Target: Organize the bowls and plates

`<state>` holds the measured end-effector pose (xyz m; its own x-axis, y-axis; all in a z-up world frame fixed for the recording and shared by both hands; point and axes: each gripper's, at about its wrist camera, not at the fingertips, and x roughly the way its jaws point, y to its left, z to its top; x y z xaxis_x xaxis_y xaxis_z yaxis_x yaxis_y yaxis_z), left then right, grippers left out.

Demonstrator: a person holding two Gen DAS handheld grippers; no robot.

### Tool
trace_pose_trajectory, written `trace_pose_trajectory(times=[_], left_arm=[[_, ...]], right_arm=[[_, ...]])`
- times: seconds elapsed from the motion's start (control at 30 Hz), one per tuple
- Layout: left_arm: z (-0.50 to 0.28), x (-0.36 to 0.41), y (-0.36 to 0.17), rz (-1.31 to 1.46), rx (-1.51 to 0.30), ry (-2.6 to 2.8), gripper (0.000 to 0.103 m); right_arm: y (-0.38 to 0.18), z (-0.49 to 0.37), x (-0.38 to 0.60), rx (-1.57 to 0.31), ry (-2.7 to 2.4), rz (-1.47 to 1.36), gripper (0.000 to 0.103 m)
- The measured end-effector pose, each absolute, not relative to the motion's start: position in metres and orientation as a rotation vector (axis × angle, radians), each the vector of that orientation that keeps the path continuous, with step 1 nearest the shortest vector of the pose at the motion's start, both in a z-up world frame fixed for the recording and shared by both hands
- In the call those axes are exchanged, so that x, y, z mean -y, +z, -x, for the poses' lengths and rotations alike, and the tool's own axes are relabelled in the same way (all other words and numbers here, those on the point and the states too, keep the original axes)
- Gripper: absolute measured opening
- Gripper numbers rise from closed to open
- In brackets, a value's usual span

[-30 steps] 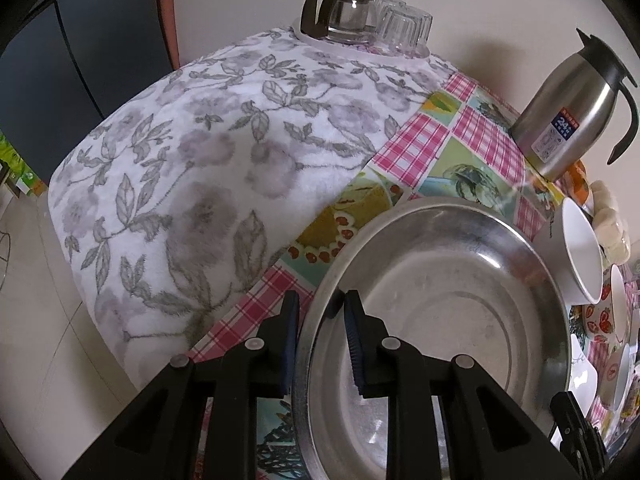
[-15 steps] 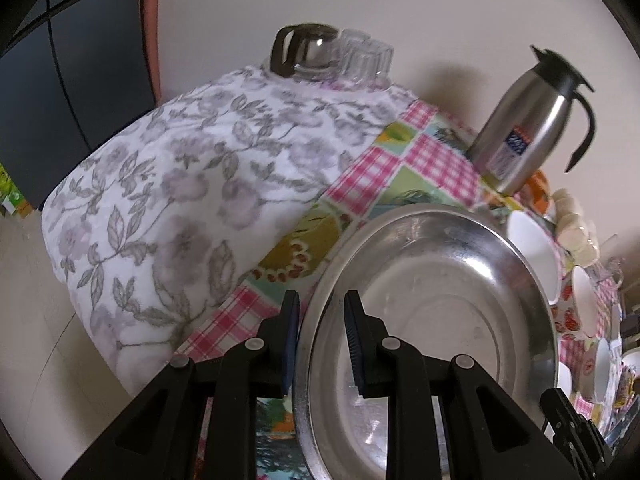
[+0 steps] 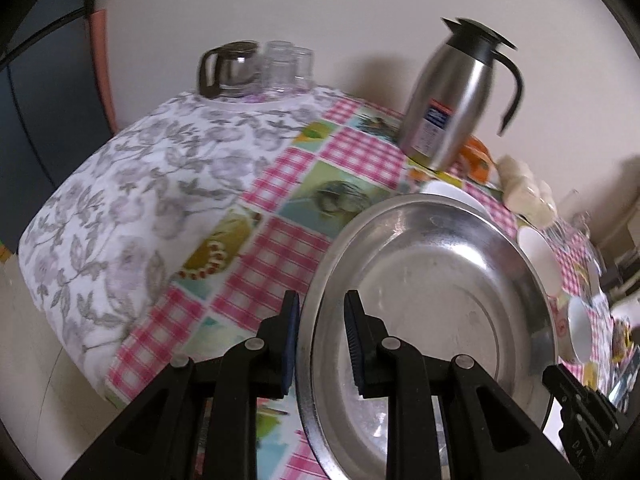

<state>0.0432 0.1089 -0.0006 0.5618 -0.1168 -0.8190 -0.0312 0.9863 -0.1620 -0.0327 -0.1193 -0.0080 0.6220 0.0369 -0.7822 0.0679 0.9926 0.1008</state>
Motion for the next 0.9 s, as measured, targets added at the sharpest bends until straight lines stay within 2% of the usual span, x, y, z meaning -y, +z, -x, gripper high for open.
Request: trace_pose_trajectory(times=[0.57, 0.9], left_arm=[[-0.026, -0.024, -0.006, 0.029, -1.023, -0.214, 0.023], [-0.028, -0.015, -0.020, 0.009, -1.103, -0.222, 0.025]], right_arm=[[-0.009, 0.071, 0.193, -0.945, -0.148, -0.175, 0.016], [-0.016, 0.073, 0.200, -0.991, -0.174, -0.163, 0.016]])
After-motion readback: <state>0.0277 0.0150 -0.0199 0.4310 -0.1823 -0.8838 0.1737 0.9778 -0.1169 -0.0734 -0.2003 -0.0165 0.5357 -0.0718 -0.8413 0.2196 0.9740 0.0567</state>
